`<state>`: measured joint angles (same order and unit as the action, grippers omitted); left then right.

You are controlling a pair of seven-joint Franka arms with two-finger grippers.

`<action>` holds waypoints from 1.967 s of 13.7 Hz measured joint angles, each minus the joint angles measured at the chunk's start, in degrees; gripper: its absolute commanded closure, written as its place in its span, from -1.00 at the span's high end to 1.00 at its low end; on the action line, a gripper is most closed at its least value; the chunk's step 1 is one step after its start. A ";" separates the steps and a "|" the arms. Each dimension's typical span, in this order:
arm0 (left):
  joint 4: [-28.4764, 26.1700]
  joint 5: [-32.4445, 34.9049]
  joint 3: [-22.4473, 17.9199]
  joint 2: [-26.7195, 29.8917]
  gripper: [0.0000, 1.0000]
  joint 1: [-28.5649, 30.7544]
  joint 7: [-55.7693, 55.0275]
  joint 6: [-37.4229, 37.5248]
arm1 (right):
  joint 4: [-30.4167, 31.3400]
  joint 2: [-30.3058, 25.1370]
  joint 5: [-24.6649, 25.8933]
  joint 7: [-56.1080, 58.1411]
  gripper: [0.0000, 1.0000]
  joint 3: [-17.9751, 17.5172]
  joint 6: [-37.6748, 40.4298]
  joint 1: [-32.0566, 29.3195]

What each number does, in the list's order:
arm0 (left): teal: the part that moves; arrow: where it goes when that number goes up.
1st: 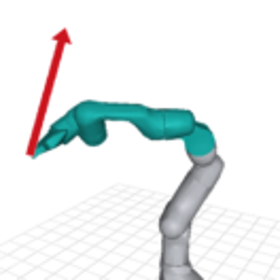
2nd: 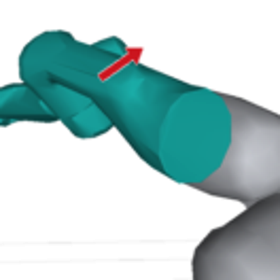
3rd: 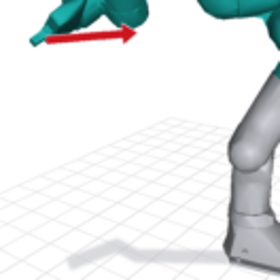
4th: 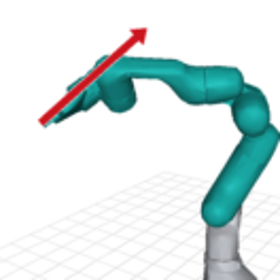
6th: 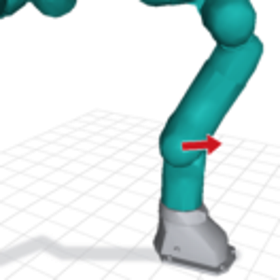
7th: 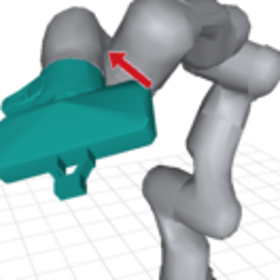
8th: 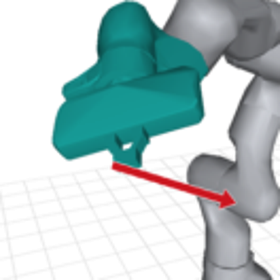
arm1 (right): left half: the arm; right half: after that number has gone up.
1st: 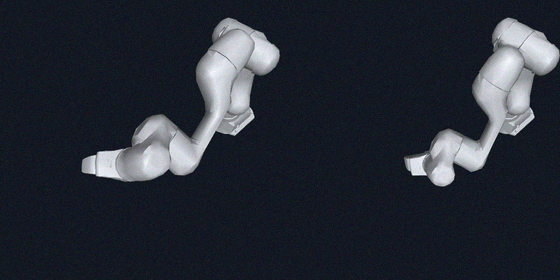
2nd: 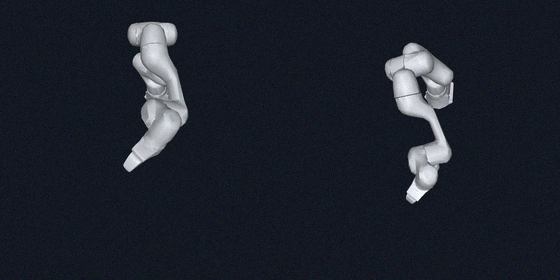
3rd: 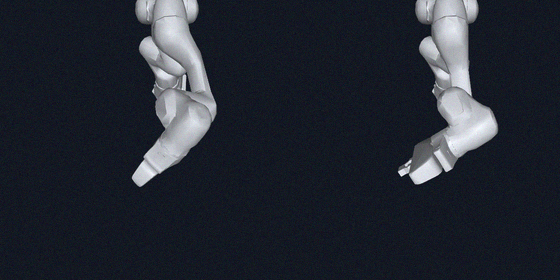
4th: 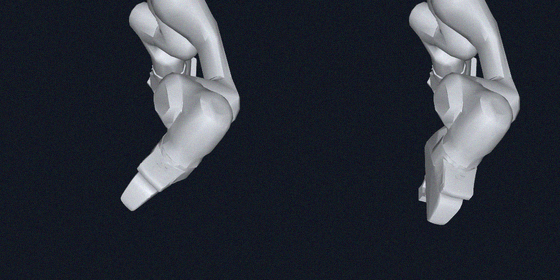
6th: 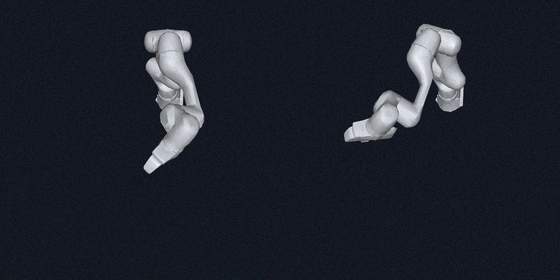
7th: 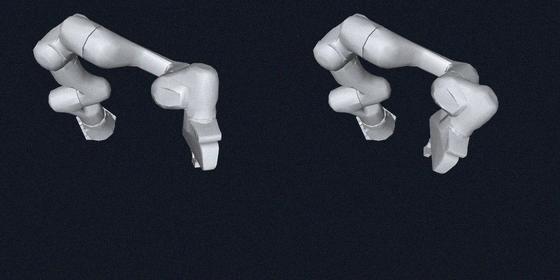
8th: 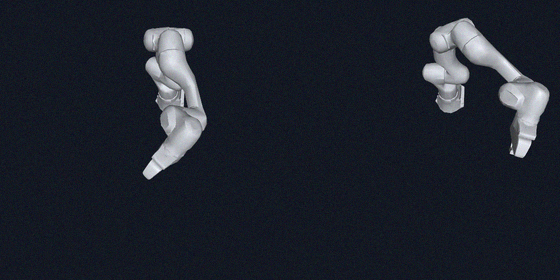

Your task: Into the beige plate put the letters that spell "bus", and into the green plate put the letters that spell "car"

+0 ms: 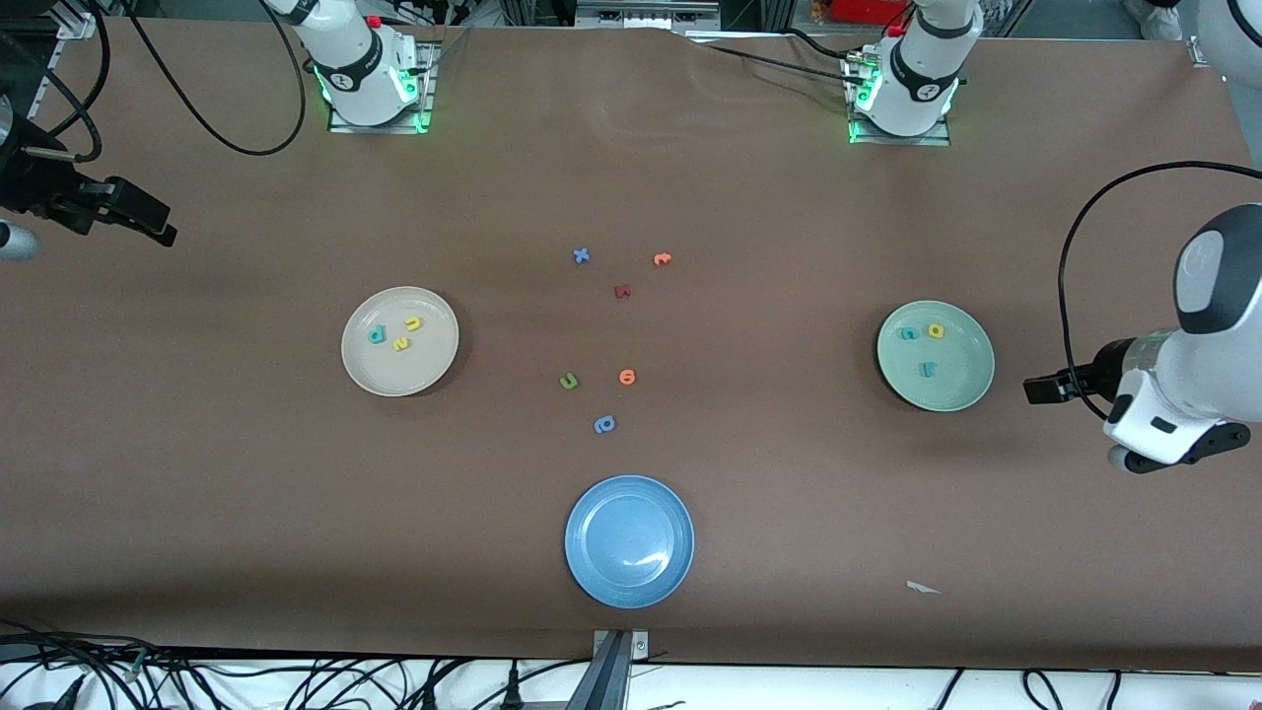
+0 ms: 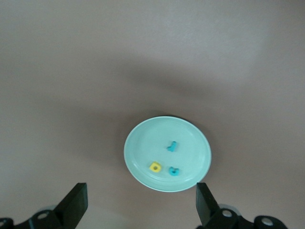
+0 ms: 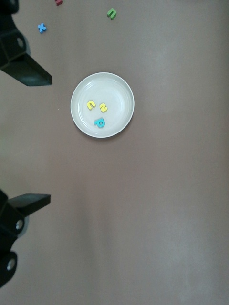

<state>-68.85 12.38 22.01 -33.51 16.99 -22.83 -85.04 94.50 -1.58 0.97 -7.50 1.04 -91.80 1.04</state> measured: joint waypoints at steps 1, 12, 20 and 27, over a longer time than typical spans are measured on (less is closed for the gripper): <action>1.30 -3.64 -5.49 0.49 1.00 -3.49 1.36 0.22 | 0.00 0.00 0.00 0.00 1.00 0.00 0.03 0.00; -11.07 -17.02 -26.36 14.57 0.99 -18.33 8.36 -10.82 | 0.00 0.00 0.00 0.00 1.00 0.00 0.13 0.01; -17.76 -17.02 -25.57 21.27 1.00 -18.36 11.13 -14.92 | 0.00 0.00 0.00 0.00 1.00 0.01 0.14 0.01; -15.61 -17.02 -25.37 21.92 1.00 -18.69 17.99 -14.87 | 0.01 0.00 0.00 0.00 1.00 0.06 0.14 0.01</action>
<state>-84.47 -4.64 -3.36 -11.60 -1.70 -4.84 -99.91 94.51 -1.58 0.97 -7.50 1.09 -91.66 1.05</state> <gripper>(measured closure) 0.000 0.000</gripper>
